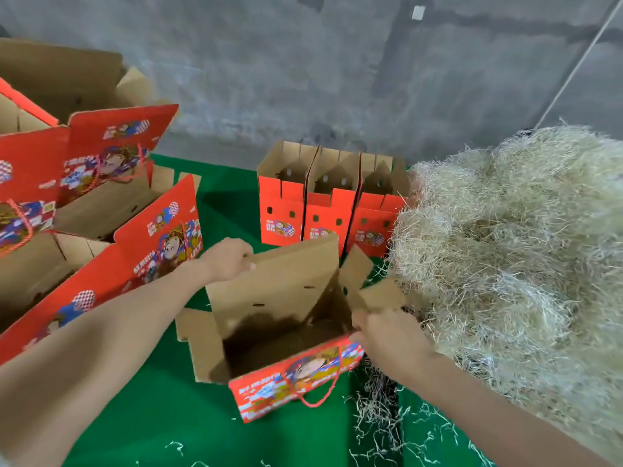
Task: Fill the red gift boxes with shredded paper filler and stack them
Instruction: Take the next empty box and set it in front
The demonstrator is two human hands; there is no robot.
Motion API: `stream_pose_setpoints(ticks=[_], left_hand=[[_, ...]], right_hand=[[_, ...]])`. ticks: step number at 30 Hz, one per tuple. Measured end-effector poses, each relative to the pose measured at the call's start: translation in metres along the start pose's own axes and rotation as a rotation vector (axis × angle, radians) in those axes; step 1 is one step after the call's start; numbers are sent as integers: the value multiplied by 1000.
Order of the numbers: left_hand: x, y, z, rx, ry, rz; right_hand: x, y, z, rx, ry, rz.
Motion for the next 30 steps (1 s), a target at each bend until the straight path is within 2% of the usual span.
stream_pose_setpoints(ticks=[2, 6, 9, 13, 15, 19, 24, 30], left_hand=[[-10, 0, -18, 34, -52, -66], [-24, -1, -38, -6, -27, -123], [-26, -1, -34, -65, 10, -219], [-40, 2, -23, 88, 29, -405], [-51, 4, -28, 185, -34, -408], [-79, 12, -49, 244, -129, -425], [-92, 9, -42, 365, -277, -359], [-136, 17, -49, 289, -76, -493]], right_hand=[[6, 1, -8, 174, 127, 90], [14, -2, -12, 221, 316, 255], [16, 4, -5, 189, 189, 289], [33, 25, -3, 121, -9, 438], [39, 32, -5, 163, -61, 439], [29, 39, -9, 261, -166, 393], [26, 46, -9, 296, -281, 465], [9, 46, -9, 410, -620, 371]])
Point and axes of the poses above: each hand's wrist, its own y-axis away from the middle knuckle, its own z-axis out of the back of the hand, x = y × z, the point moved 1 cm from there along -y, towards the middle knuckle, and after that the axes turned 4 degrees about x, right-handed, at the moved point
